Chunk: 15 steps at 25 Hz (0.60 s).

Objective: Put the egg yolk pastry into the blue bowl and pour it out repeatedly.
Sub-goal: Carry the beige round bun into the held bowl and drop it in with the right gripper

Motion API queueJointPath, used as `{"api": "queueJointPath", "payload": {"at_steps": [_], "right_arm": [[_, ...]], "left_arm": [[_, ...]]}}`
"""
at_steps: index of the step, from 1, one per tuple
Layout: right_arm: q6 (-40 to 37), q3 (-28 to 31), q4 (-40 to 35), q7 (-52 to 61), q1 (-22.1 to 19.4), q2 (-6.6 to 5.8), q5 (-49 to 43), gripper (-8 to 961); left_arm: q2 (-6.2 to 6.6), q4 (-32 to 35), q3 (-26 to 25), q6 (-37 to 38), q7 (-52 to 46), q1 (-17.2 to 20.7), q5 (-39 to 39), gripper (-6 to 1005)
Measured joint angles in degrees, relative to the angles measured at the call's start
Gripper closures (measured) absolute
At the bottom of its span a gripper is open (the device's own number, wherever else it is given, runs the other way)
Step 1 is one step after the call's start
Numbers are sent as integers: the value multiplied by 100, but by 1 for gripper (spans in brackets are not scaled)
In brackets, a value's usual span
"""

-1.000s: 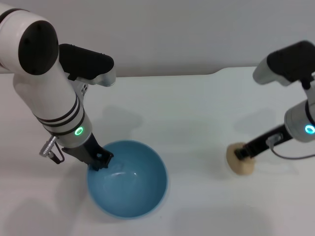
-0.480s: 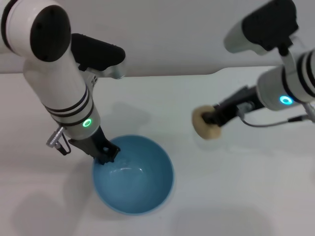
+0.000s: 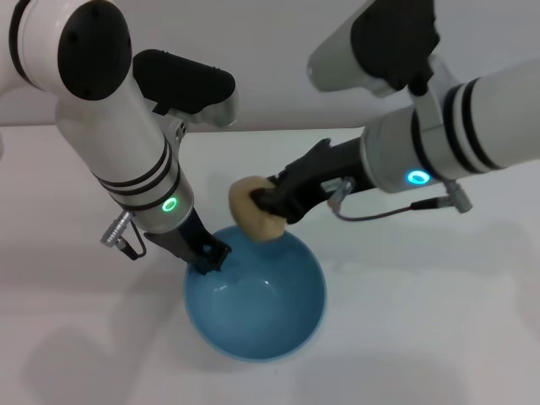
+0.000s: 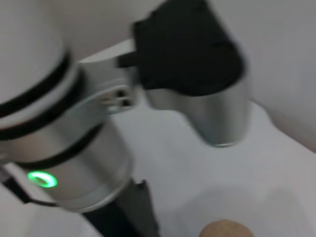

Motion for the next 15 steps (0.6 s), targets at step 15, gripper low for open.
{"api": "queueJointPath", "payload": {"at_steps": [15], "right_arm": [[94, -125, -247, 25, -108, -2, 2, 879]], "left_arm": [[0, -10, -2, 131, 6, -15, -14, 984]]}}
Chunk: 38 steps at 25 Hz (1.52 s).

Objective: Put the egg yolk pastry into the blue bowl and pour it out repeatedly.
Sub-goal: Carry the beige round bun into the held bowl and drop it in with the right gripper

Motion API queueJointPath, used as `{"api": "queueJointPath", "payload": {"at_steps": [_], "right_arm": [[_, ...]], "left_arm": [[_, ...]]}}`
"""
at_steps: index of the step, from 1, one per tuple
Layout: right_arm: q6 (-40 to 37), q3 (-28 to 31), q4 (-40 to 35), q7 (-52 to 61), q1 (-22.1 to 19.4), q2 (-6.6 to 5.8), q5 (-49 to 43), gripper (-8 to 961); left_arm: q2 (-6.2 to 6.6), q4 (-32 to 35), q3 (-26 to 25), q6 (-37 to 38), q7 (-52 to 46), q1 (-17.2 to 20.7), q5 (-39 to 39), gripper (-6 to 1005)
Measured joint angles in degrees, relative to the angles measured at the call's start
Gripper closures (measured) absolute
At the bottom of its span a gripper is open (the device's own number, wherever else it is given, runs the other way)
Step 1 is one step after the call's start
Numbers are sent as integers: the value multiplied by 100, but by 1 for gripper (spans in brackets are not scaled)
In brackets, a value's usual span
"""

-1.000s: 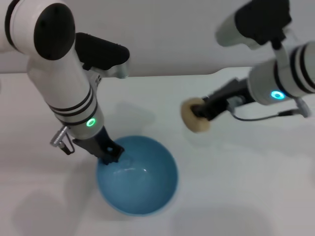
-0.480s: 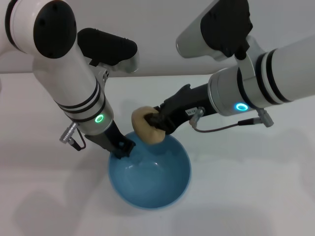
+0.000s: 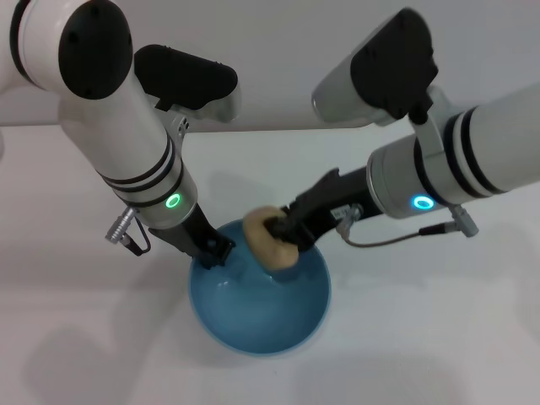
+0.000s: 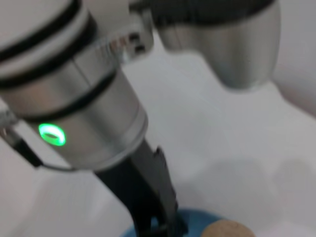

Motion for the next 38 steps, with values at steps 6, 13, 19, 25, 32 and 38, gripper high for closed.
{"api": "queueJointPath", "payload": {"at_steps": [6, 13, 19, 25, 32, 38], "right_arm": [[53, -14, -399, 28, 166, 10, 31, 889], [-98, 19, -420, -8, 164, 14, 17, 787], [-148, 256, -402, 75, 153, 15, 22, 662], [-180, 967, -241, 307, 15, 0, -182, 659], [-567, 1656, -218, 671, -389, 2, -995, 660], [-774, 1710, -314, 995, -726, 0, -1794, 661]], "left_arm": [[-7, 6, 5, 1, 3, -13, -40, 983], [-8, 9, 3, 2, 48, -15, -69, 983], [-8, 10, 13, 42, 51, 13, -72, 984], [-2, 10, 36, 397, 68, 111, -69, 983], [3, 9, 87, 1337, 70, 374, -69, 987], [1, 40, 522, 2847, 49, 772, -70, 989]]}}
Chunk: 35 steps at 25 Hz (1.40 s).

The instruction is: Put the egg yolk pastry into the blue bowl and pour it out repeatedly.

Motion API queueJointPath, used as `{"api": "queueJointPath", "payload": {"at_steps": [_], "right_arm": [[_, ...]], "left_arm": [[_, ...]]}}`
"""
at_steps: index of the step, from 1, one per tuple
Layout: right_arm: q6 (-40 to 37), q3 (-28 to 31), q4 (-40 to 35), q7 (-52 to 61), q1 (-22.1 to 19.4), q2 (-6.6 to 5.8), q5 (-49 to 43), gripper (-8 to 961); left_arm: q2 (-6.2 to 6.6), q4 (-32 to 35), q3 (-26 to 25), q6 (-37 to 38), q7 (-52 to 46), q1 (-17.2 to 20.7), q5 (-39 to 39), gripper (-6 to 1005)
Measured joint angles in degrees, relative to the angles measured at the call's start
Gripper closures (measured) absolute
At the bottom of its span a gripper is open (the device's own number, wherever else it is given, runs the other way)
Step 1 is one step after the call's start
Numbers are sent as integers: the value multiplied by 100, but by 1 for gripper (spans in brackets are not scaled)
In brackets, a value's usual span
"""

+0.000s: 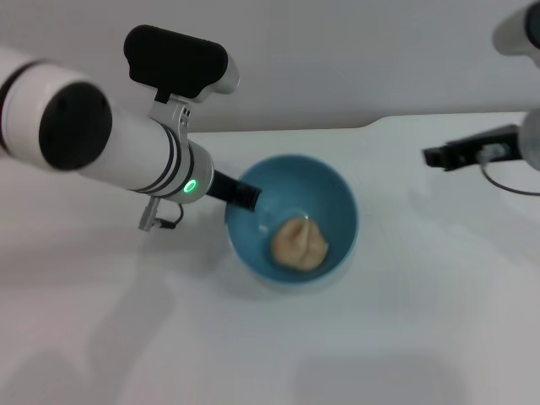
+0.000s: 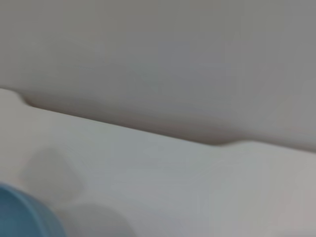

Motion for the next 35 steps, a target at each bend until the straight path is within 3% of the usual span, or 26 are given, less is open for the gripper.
{"api": "queueJointPath", "payload": {"at_steps": [5, 9, 15, 19, 20, 21, 25, 35], "right_arm": [[-116, 216, -22, 168, -324, 7, -126, 662], [-334, 331, -68, 238, -620, 12, -130, 663], [-549, 389, -285, 274, -838, 20, -99, 664], [-577, 435, -474, 316, -820, 16, -97, 664], [-597, 438, -509, 317, -816, 16, -96, 664], [-597, 438, -509, 317, -816, 16, -96, 664], [-614, 439, -571, 318, -788, 19, -96, 665], [-683, 436, -581, 318, -783, 23, -96, 664]], "left_arm": [[-5, 13, 170, 1213, -43, 406, -1, 991], [3, 29, 377, 2603, -41, 918, -138, 993], [26, -362, 1198, 5895, 6, 1793, -146, 996], [11, -990, 1825, 7882, -15, 1961, -112, 998], [-13, -1470, 2131, 8847, -47, 1906, -129, 998], [-13, -1470, 2131, 8847, -47, 1906, -129, 998], [-35, -2119, 2551, 10049, -60, 1757, -137, 998], [-37, -2244, 2569, 10377, -65, 1748, -140, 998]]}}
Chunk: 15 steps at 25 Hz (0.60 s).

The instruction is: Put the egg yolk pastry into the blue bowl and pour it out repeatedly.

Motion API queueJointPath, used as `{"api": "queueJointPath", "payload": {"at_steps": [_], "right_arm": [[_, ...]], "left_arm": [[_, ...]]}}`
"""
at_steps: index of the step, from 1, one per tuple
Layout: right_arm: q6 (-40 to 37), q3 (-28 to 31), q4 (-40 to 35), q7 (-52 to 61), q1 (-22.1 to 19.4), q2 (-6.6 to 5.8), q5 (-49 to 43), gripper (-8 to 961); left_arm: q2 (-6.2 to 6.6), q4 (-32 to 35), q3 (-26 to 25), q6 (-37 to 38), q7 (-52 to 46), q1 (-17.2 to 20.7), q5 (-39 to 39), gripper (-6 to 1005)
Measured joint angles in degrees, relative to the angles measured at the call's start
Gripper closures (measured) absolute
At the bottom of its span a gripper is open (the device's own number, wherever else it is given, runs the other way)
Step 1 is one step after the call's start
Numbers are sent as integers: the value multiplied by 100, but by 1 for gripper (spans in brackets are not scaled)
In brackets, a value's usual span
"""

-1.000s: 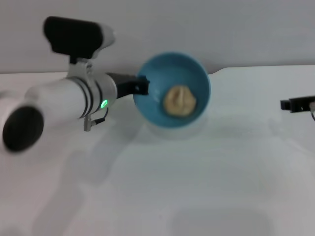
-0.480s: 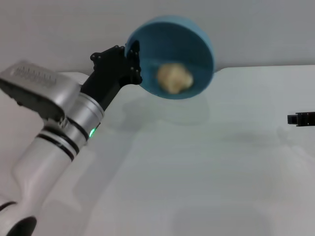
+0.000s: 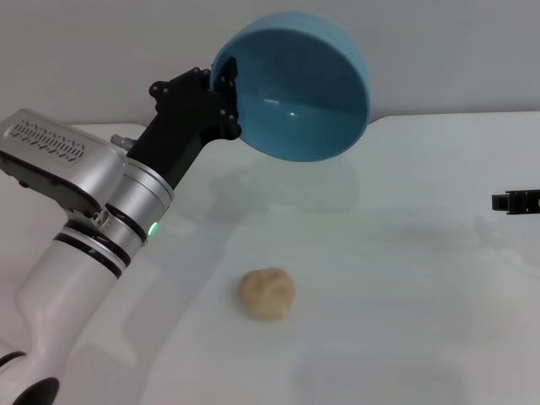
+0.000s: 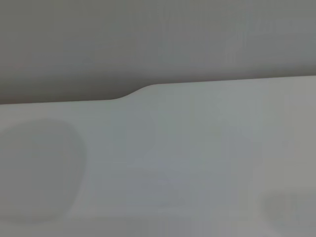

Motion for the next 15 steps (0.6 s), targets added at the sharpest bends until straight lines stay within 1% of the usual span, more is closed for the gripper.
{"api": "queueJointPath", "payload": {"at_steps": [5, 8, 11, 14, 15], "right_arm": [[0, -19, 0, 0, 3, 0, 0, 664], [28, -43, 23, 0, 14, 0, 19, 664], [47, -68, 48, -5, 46, -5, 203, 664], [49, -91, 26, -50, 106, -18, 558, 664], [50, -127, 16, -60, 136, -21, 667, 664]], "left_arm": [[-2, -1, -7, -26, -2, -17, 0, 999], [23, 180, -70, -332, -2, -19, -4, 999], [68, 736, -363, -1245, 5, 22, -2, 999], [85, 1578, -926, -2873, 84, 157, 33, 999], [83, 1772, -1082, -3284, 117, 185, 37, 999]]}}
